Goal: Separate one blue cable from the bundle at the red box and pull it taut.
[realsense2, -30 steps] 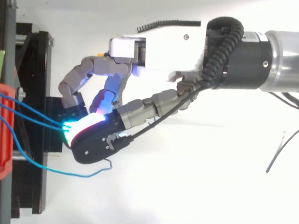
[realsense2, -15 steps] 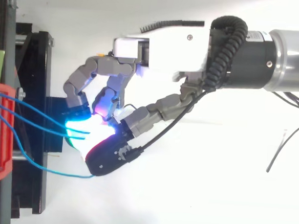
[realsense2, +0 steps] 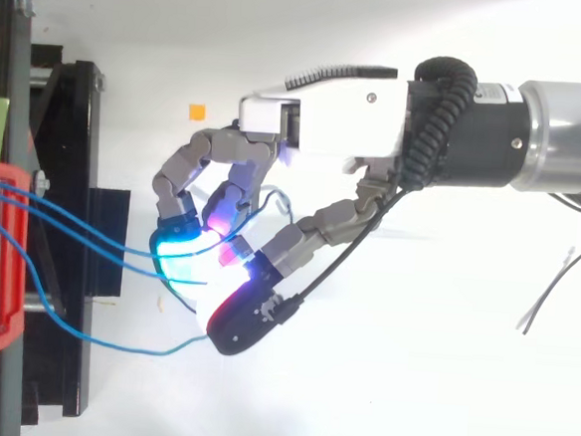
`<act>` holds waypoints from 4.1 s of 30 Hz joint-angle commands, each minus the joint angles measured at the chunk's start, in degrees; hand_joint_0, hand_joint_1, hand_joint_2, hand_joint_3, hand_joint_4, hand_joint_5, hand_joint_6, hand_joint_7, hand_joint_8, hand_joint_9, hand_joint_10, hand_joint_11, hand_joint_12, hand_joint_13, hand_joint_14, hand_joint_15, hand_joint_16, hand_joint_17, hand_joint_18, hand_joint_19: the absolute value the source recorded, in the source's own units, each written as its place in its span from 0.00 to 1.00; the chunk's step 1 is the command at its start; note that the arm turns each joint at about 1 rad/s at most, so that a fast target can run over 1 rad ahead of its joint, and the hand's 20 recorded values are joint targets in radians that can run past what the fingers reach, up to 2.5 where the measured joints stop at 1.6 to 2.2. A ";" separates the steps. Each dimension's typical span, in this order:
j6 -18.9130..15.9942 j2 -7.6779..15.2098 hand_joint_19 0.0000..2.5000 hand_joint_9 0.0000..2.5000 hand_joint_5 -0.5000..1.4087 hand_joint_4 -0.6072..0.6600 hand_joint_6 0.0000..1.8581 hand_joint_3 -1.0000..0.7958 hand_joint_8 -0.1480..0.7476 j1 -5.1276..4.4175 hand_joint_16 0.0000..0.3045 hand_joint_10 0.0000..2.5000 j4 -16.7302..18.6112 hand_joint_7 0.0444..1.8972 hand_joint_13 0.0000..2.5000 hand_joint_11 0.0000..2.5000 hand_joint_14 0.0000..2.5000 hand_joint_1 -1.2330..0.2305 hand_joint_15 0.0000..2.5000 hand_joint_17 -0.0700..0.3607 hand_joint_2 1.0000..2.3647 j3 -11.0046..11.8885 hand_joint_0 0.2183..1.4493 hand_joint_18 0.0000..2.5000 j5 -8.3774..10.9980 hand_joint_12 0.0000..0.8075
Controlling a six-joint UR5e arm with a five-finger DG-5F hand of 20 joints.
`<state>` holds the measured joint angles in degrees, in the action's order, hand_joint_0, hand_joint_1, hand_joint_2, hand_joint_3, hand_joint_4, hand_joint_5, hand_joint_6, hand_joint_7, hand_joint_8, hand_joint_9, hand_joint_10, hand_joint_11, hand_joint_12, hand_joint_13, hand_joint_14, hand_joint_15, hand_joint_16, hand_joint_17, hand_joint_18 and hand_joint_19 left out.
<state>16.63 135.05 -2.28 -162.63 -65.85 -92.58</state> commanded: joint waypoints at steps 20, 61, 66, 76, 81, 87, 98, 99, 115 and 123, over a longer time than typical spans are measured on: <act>0.68 -1.72 0.28 0.46 0.18 0.57 0.48 0.36 0.57 -0.27 0.17 0.01 -0.15 0.57 0.38 0.51 0.01 0.33 0.25 0.43 0.01 -0.16 0.36 0.38 3.19 0.51; -0.11 -1.72 0.26 0.47 0.18 0.54 0.50 0.28 0.55 -0.53 0.16 0.01 0.03 0.58 0.37 0.52 0.01 0.15 0.25 0.41 0.00 -0.25 0.30 0.36 3.28 0.48; -0.11 -1.72 0.27 0.49 0.19 0.54 0.49 0.28 0.57 -0.53 0.17 0.01 0.03 0.58 0.39 0.51 0.01 0.30 0.25 0.43 0.00 -0.25 0.27 0.38 3.28 0.51; -0.11 -1.72 0.28 0.49 0.19 0.54 0.47 0.28 0.57 -0.53 0.17 0.01 0.12 0.57 0.38 0.50 0.01 0.40 0.25 0.43 0.00 -0.25 0.26 0.39 3.28 0.51; -0.11 -1.72 0.27 0.48 0.19 0.55 0.46 0.28 0.58 -0.53 0.17 0.01 0.12 0.56 0.39 0.50 0.01 0.40 0.25 0.44 0.00 -0.25 0.24 0.39 3.28 0.52; -0.11 -1.72 0.28 0.48 0.19 0.55 0.46 0.28 0.58 -0.53 0.18 0.01 0.12 0.54 0.38 0.49 0.01 0.41 0.25 0.44 0.00 -0.25 0.24 0.39 3.28 0.53; -0.11 -1.72 0.29 0.47 0.19 0.53 0.45 0.28 0.55 -0.53 0.16 0.01 0.21 0.56 0.38 0.50 0.01 0.41 0.25 0.42 0.00 -0.25 0.34 0.38 3.28 0.50; -0.11 -1.72 0.28 0.47 0.19 0.52 0.45 0.30 0.56 -0.53 0.16 0.01 0.12 0.57 0.38 0.50 0.01 0.40 0.25 0.42 0.00 -0.25 0.34 0.38 3.28 0.50; -0.11 -1.72 0.27 0.49 0.20 0.35 0.47 0.54 0.57 -0.62 0.18 0.01 0.12 0.61 0.37 0.47 0.01 0.30 0.23 0.46 0.01 -0.25 0.31 0.40 3.28 0.53; -2.48 -1.72 0.25 0.46 0.21 0.37 0.48 0.60 0.58 -0.80 0.19 0.01 -0.15 0.65 0.35 0.40 0.01 0.27 0.21 0.47 0.01 -0.25 0.33 0.40 3.89 0.54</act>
<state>15.54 133.33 -3.05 -162.67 -66.09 -89.04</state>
